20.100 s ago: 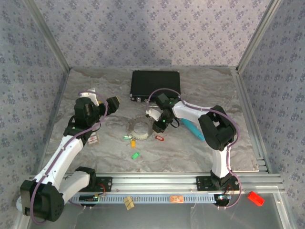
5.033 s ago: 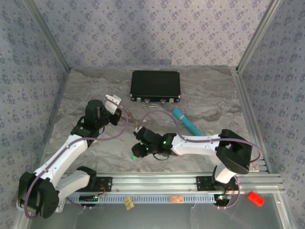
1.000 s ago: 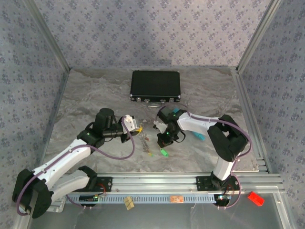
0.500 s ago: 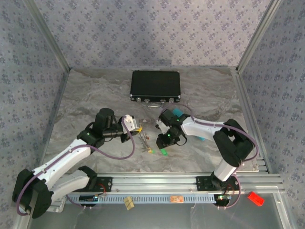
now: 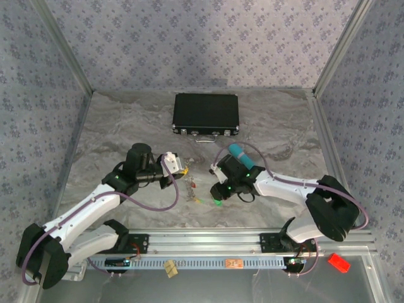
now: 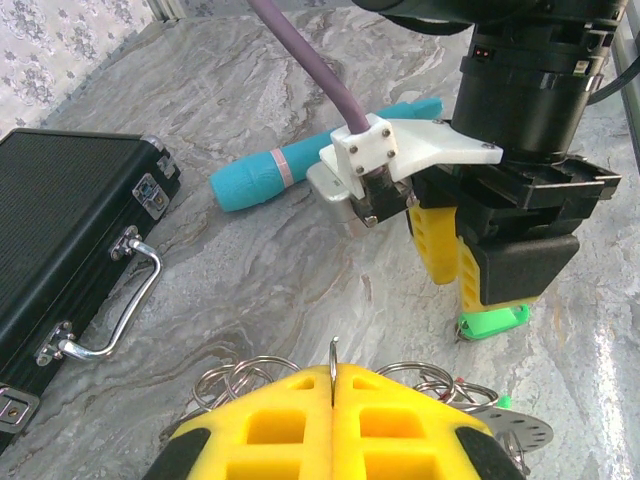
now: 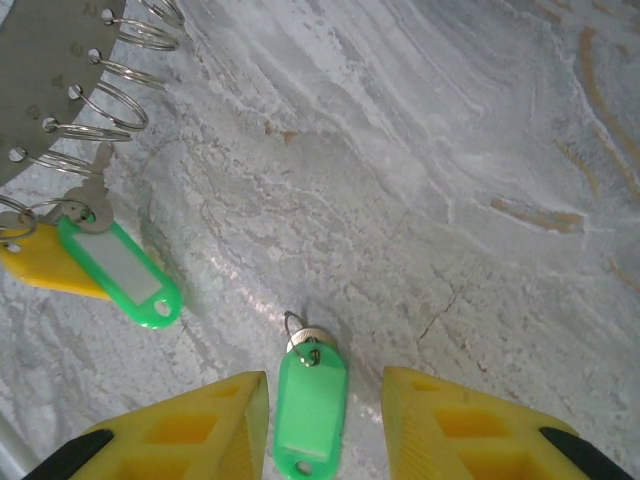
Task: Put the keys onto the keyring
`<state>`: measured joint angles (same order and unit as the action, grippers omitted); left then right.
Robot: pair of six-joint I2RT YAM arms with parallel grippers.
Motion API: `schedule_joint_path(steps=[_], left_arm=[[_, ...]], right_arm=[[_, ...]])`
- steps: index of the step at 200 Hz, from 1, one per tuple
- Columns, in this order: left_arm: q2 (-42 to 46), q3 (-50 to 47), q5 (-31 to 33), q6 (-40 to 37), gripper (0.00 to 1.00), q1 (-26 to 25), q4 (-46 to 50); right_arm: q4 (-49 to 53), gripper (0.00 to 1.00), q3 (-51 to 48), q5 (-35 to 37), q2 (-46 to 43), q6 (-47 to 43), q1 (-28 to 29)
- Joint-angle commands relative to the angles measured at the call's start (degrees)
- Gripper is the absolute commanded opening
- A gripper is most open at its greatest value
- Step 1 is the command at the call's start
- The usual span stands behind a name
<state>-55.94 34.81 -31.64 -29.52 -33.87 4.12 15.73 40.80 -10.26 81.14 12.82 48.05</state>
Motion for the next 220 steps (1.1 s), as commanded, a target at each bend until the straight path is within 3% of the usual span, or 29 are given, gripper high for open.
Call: schedule_joint_path(steps=[1,119,159,194,220], left_arm=[[0.8,0.6,-0.6,-0.5,0.00,-0.3,-1.5],[0.2,1.0,-0.6,-1.1,0.00,-0.2,-1.1],[0.3,1.0,-0.4,-1.2,0.00,-0.3,-0.9],[0.4,1.0,-0.2,-1.4,0.00,-0.2,-0.7],[0.5,1.2,-0.3,-1.6,0.00,-0.3,-0.4]], right_arm=[[-2.8,0.36,-0.6,1.6,1.2,-2.9,0.9],[-4.3,0.24,1.3,-0.5,7.1,-3.2,1.9],[-3.4,0.13,2.3,-0.3,7.2,-3.4,1.9],[5.1,0.00,6.4,0.9,6.3,-3.8,1.9],[16.3,0.00,11.5,0.5,7.4,-3.7,1.9]])
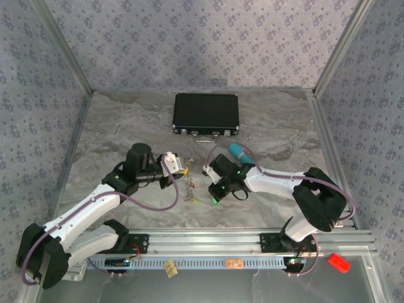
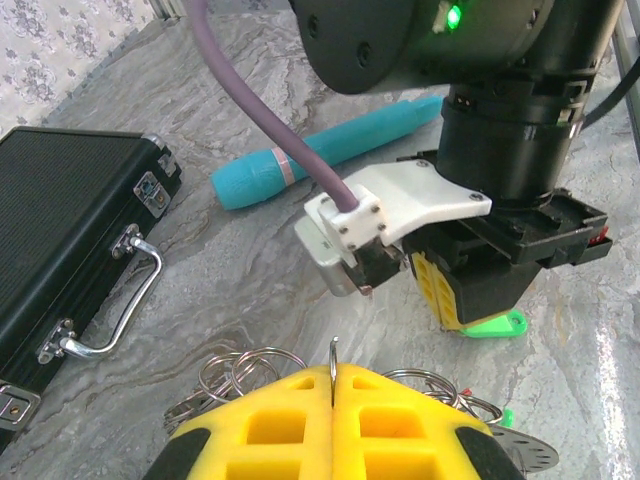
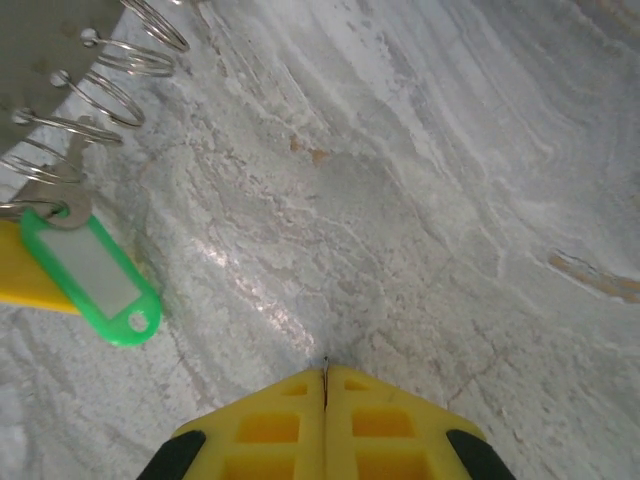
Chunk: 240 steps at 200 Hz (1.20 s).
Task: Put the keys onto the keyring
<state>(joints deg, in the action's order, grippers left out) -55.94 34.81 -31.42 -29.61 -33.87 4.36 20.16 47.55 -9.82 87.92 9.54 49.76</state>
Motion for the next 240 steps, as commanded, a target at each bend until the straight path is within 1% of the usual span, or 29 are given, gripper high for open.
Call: schedule_joint_path(steps=[1,33,58,85,153,172,175,181,210,240], left_arm=[[0.5,1.2,-0.5,-1.5,0.00,-0.3,-0.6],[0.9,1.1,-0.4,-1.8,0.00,-0.3,0.0],[0.9,1.2,-0.3,-1.9,0.00,-0.3,0.3],[0.8,1.3,-0.2,-2.0,0.00,-0.3,0.5],[0.6,1.3,-0.1,-2.2,0.00,-0.2,0.8],[0.6,1.4,0.0,-2.3,0.00,-0.2,0.8],[0.5,1.4,0.0,-2.2,0.00,-0.2,0.8],[0.5,1.4,0.0,-2.3,0.00,-0.2,0.7],[0.4,1.2,0.1,-2.2,0.00,-0.3,0.5],[0.2,1.2,-0.1,-2.2,0.00,-0.2,0.2]], right_arm=[[12.3,0.00,5.0,0.0,0.7,-0.4,0.2],[28.1,0.00,11.6,-3.4,5.5,1.0,-0.7],[34.2,0.00,14.1,-4.0,8.1,0.8,-1.2],[35.7,0.00,16.5,-2.3,10.8,0.3,-2.1],[31.9,0.00,20.3,-0.9,17.3,-0.3,-4.2],[31.2,0.09,20.3,-0.9,18.1,-0.4,-4.7],[31.0,0.10,21.9,-0.8,18.1,-0.4,-4.8],[30.6,0.13,22.1,-0.9,18.1,-0.4,-4.9],[28.1,0.28,20.3,-1.6,15.9,0.5,-5.0],[24.1,0.33,14.7,-1.5,11.9,2.5,-5.1]])
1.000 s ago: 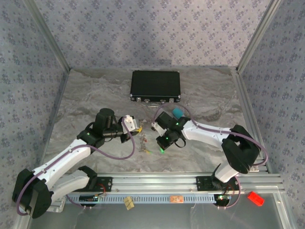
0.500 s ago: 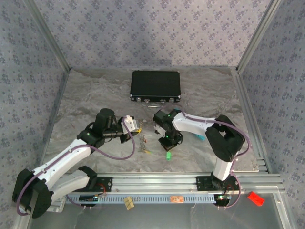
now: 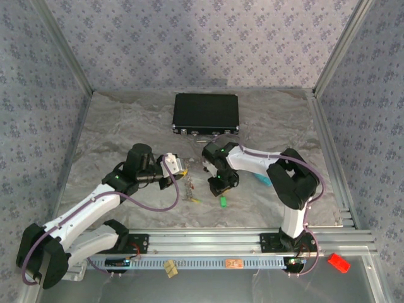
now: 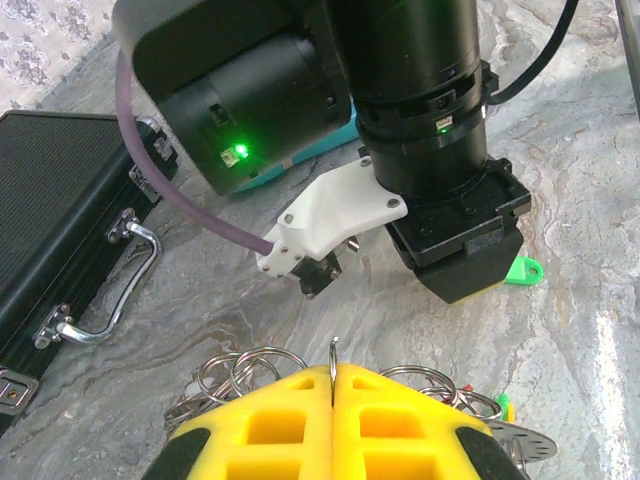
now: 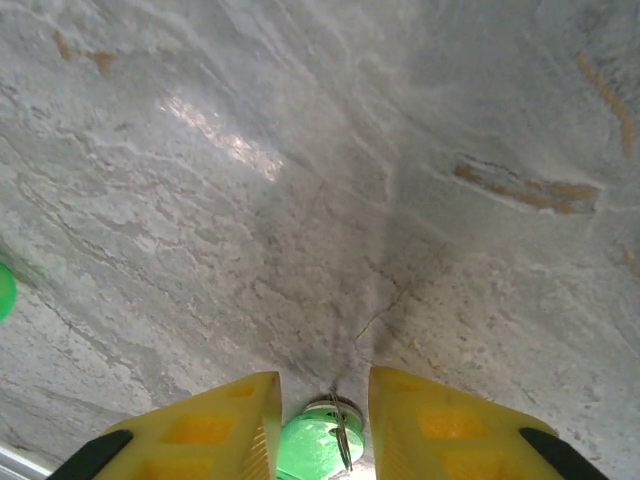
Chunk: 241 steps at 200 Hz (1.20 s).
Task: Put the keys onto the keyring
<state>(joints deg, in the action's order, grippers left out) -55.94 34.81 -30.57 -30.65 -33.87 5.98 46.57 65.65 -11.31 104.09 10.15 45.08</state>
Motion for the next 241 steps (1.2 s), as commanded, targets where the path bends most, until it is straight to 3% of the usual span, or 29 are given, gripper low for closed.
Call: schedule_joint_path(steps=[1,72,241], left_arm=[[0.2,1.3,-1.0,-1.2,0.00,-0.2,-1.4],[0.5,1.1,-1.1,-1.1,0.00,-0.3,-1.4],[0.3,1.1,-1.1,-0.9,0.00,-0.3,-1.6]], right_arm=[[-2.5,0.33,-3.6,0.0,-4.4,2.0,-0.4],[-15.6,0.40,-15.4,1.5,-16.2,8.3,-0.7],[-20.3,0.18,-20.5,1.6,-15.6,12.1,0.9]])
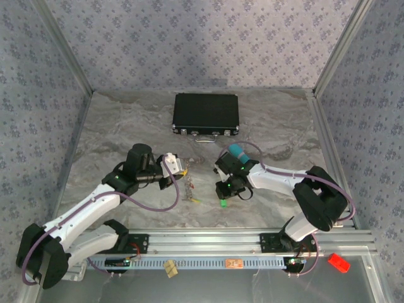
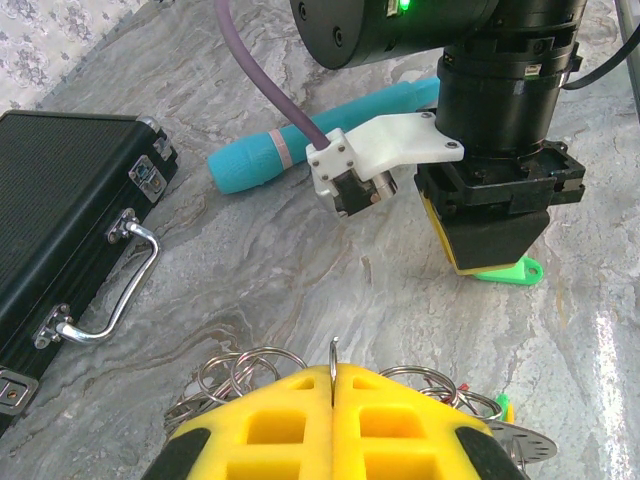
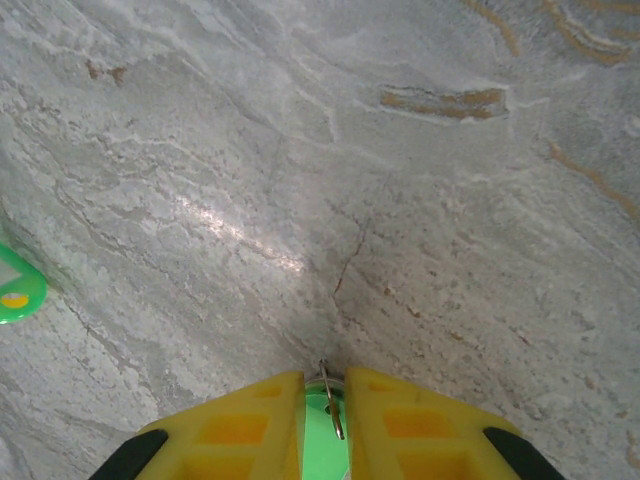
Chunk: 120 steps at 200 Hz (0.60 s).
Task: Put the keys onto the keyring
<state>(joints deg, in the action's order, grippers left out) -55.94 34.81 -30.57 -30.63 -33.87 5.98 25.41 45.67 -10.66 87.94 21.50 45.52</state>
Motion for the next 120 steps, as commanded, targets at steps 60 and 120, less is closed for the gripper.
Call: schedule_joint_path(steps=[60,120], left_arm=[[0.2,1.1,-1.2,-1.0,0.00,-0.3,-1.5],[0.3,1.1,-1.1,-1.0,0.00,-0.2,-1.4]], right_arm=[[2.1,0.18,-0.7,2.0,-0.1,0.7,0.6],[2.3,0.15,-0.3,1.6,0.4,0.5,0.7]])
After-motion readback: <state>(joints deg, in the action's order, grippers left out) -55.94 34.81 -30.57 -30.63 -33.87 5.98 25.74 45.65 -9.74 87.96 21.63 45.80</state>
